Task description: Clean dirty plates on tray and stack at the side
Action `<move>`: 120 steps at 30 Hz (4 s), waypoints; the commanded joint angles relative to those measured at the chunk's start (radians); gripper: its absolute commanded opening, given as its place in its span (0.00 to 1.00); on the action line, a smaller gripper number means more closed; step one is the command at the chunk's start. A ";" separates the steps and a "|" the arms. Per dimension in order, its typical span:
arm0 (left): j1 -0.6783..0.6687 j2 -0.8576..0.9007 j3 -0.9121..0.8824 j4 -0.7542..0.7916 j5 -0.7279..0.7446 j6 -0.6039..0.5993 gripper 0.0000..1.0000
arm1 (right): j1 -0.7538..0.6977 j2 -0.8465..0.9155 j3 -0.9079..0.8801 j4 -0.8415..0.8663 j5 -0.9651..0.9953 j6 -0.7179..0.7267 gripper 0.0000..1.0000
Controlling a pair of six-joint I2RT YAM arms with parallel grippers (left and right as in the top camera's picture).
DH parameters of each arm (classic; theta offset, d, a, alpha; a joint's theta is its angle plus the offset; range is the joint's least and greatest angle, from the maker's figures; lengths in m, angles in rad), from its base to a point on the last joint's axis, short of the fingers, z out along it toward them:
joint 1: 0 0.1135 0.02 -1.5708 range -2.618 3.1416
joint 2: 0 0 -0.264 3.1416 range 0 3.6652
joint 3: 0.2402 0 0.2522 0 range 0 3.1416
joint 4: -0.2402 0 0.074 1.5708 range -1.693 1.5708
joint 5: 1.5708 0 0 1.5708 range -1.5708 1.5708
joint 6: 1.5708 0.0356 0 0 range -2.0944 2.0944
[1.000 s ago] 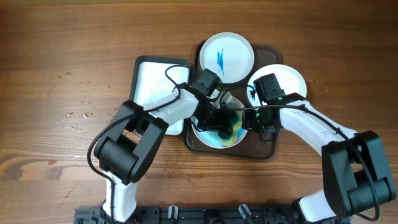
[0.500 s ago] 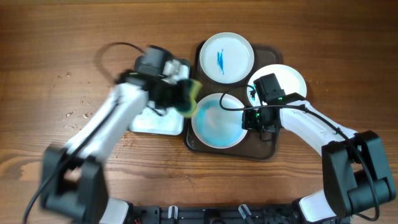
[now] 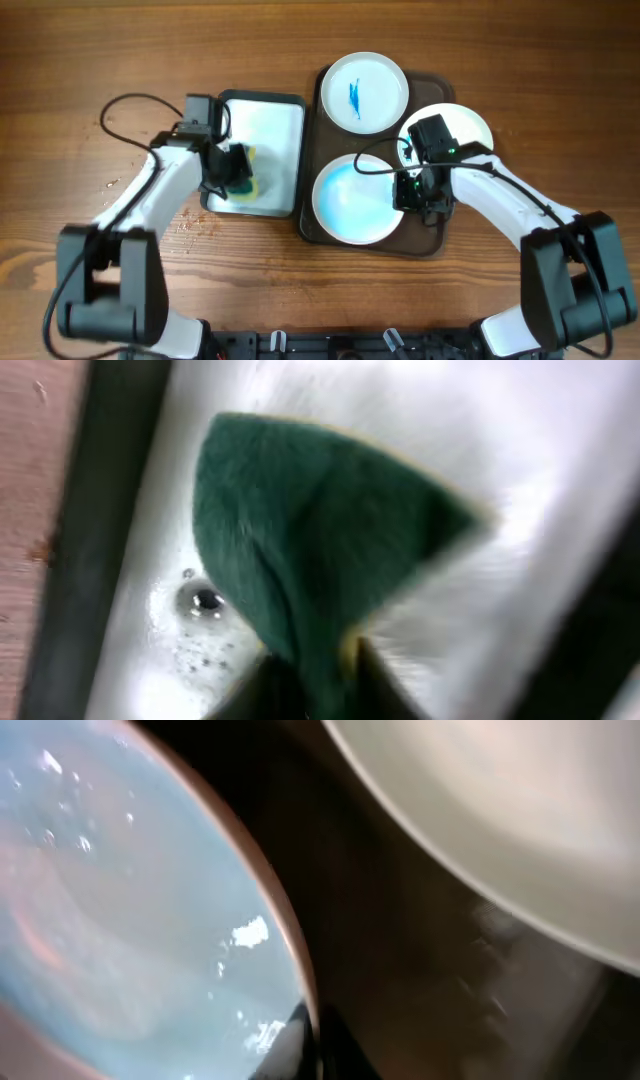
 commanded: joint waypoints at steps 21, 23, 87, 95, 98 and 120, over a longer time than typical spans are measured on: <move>0.146 -0.502 0.183 -0.149 0.182 -0.077 1.00 | 0.410 0.057 0.494 0.153 0.590 -0.211 0.04; 0.147 -0.538 0.183 -0.152 0.182 -0.077 1.00 | 0.465 0.082 0.494 0.224 0.698 -0.238 0.04; 0.147 -0.555 0.183 -0.212 0.182 -0.077 1.00 | 0.700 0.062 0.494 0.435 1.168 -0.640 0.04; 0.147 -0.555 0.183 -0.212 0.182 -0.077 1.00 | 0.700 0.062 0.494 0.431 1.168 -0.627 0.04; 0.147 -0.555 0.183 -0.212 0.182 -0.077 1.00 | 0.700 0.062 0.494 0.432 1.168 -0.627 0.04; 0.147 -0.555 0.183 -0.212 0.182 -0.077 1.00 | 0.700 0.063 0.494 0.434 1.169 -0.625 0.04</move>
